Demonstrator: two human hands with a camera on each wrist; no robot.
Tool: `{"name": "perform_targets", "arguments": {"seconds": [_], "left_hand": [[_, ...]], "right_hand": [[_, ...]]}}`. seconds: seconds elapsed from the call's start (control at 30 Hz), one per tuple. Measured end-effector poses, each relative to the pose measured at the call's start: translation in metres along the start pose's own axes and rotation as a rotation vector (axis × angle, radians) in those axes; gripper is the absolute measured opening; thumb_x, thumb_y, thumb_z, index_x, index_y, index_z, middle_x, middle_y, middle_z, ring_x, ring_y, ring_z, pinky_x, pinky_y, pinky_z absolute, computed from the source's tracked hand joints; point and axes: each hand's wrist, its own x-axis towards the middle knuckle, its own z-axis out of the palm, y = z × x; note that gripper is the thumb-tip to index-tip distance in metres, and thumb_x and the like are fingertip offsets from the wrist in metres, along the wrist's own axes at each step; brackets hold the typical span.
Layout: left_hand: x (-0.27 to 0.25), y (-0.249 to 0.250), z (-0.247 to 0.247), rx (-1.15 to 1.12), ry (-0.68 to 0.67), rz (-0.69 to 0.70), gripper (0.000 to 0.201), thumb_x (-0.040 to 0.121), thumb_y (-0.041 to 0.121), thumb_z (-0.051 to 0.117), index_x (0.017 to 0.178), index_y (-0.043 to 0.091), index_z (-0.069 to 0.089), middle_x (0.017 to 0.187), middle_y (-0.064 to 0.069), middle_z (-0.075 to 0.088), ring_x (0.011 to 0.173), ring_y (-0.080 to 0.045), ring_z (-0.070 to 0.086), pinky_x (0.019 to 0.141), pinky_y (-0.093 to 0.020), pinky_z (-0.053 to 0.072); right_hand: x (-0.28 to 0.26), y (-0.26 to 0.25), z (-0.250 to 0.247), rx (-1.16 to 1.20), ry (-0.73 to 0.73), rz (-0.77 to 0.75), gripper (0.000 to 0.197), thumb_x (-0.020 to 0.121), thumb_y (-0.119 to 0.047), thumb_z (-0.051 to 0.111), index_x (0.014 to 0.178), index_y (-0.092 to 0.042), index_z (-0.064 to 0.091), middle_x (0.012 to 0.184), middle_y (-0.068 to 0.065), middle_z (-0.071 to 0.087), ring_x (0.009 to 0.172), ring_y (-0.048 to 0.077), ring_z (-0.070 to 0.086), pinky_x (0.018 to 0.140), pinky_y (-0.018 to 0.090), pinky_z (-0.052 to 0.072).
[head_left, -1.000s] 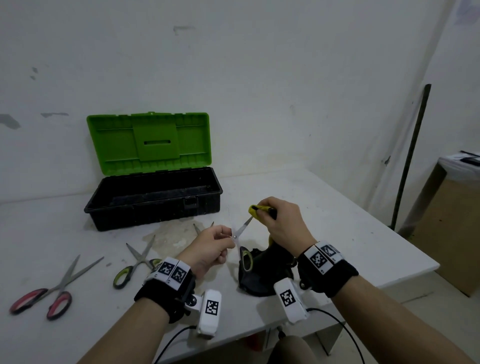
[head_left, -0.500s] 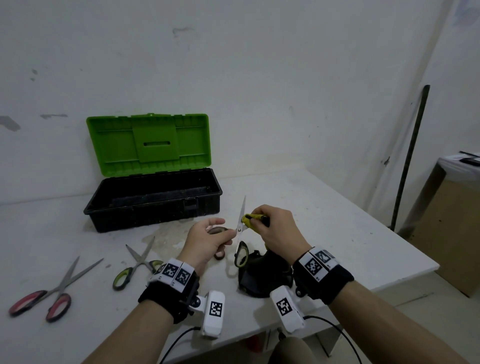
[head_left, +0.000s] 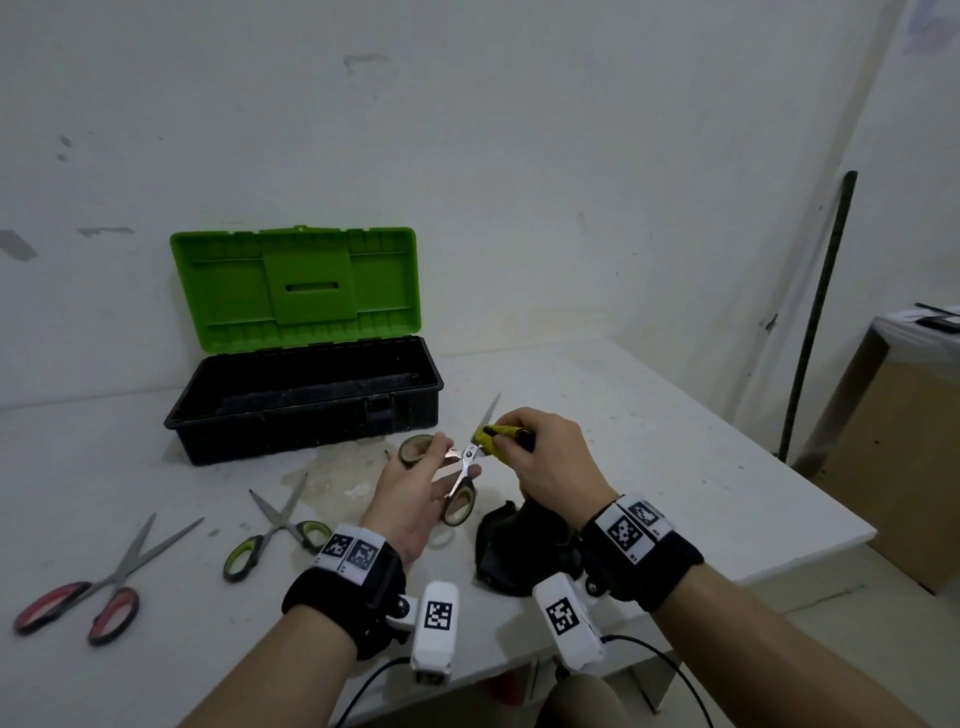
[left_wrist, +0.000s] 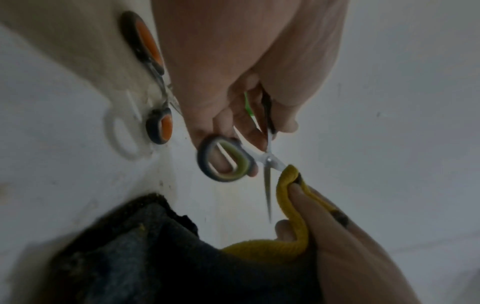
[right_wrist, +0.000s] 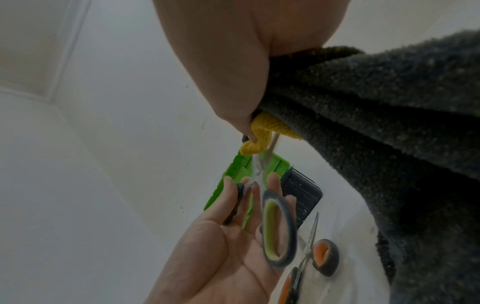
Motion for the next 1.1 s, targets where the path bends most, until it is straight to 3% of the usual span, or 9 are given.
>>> {"name": "perform_targets", "arguments": {"seconds": [0.07,0.23,0.33,0.43,0.57,0.63,0.73,0.93,1.1], "left_hand": [[0.000,-0.004,0.002,0.026,0.028,0.035,0.029,0.100,0.029,0.059,0.113,0.003,0.059,0.110,-0.019,0.068,0.091,-0.037,0.075,0.090,-0.060,0.054],[-0.001,-0.008,0.007,0.046,0.091,0.108,0.018,0.101,0.021,0.059,0.110,0.005,0.062,0.094,-0.013,0.068,0.068,-0.019,0.070,0.066,-0.034,0.056],[-0.003,-0.007,0.009,0.068,0.082,0.102,0.023,0.100,0.022,0.060,0.093,0.002,0.067,0.079,-0.009,0.071,0.061,-0.014,0.066,0.070,-0.035,0.048],[-0.006,-0.006,0.010,0.056,0.044,0.101,0.027,0.101,0.024,0.058,0.096,0.000,0.067,0.084,-0.010,0.072,0.062,-0.017,0.065,0.067,-0.031,0.055],[-0.009,-0.007,0.012,0.114,0.058,0.112,0.029,0.102,0.026,0.057,0.105,-0.001,0.067,0.092,-0.012,0.071,0.063,-0.020,0.068,0.059,-0.029,0.058],[-0.010,-0.006,0.013,0.128,0.059,0.138,0.030,0.101,0.025,0.058,0.101,-0.003,0.068,0.087,-0.012,0.070,0.060,-0.018,0.066,0.058,-0.028,0.058],[-0.011,-0.004,0.012,0.122,0.067,0.168,0.032,0.101,0.023,0.059,0.096,-0.007,0.069,0.079,-0.015,0.069,0.059,-0.020,0.063,0.055,-0.028,0.057],[-0.010,-0.007,0.013,0.160,0.096,0.163,0.030,0.100,0.024,0.061,0.098,-0.005,0.068,0.081,-0.010,0.071,0.058,-0.018,0.064,0.053,-0.028,0.056],[-0.010,-0.006,0.015,0.167,0.093,0.171,0.035,0.102,0.024,0.057,0.094,-0.009,0.068,0.080,-0.014,0.069,0.056,-0.020,0.062,0.053,-0.028,0.055]], "right_hand": [[0.000,-0.003,0.000,-0.006,0.006,-0.017,0.013,0.090,-0.023,0.062,0.099,-0.020,0.071,0.074,-0.012,0.063,0.061,0.001,0.053,0.055,0.009,0.035],[-0.004,-0.008,0.006,-0.040,-0.028,-0.124,0.014,0.092,-0.020,0.063,0.106,-0.022,0.061,0.079,-0.008,0.060,0.061,0.001,0.051,0.055,0.010,0.036],[-0.003,-0.007,0.012,-0.094,-0.034,-0.187,0.011,0.092,-0.020,0.065,0.102,-0.018,0.067,0.089,-0.002,0.066,0.072,0.007,0.053,0.067,0.009,0.035],[-0.001,-0.004,0.017,-0.113,0.026,-0.211,0.017,0.092,-0.023,0.065,0.106,-0.014,0.071,0.102,0.000,0.060,0.085,0.009,0.053,0.077,0.003,0.033],[-0.001,-0.001,0.018,-0.167,0.062,-0.247,0.015,0.094,-0.023,0.062,0.108,-0.020,0.065,0.103,-0.001,0.059,0.085,0.016,0.059,0.072,0.024,0.044],[-0.003,0.000,0.019,-0.186,0.084,-0.298,0.012,0.094,-0.026,0.062,0.098,-0.017,0.070,0.103,-0.001,0.058,0.078,0.017,0.059,0.068,0.026,0.044],[-0.008,0.004,0.020,-0.230,0.043,-0.358,0.023,0.092,-0.038,0.064,0.102,-0.019,0.071,0.109,0.000,0.053,0.073,0.015,0.059,0.066,0.026,0.049],[-0.006,0.004,0.013,-0.175,0.010,-0.316,0.020,0.095,-0.033,0.060,0.102,-0.020,0.074,0.092,0.001,0.063,0.080,0.017,0.060,0.073,0.026,0.045],[-0.011,0.002,0.021,-0.141,0.018,-0.342,0.021,0.094,-0.034,0.062,0.097,-0.019,0.076,0.076,-0.004,0.052,0.068,0.013,0.052,0.062,0.029,0.046]]}}
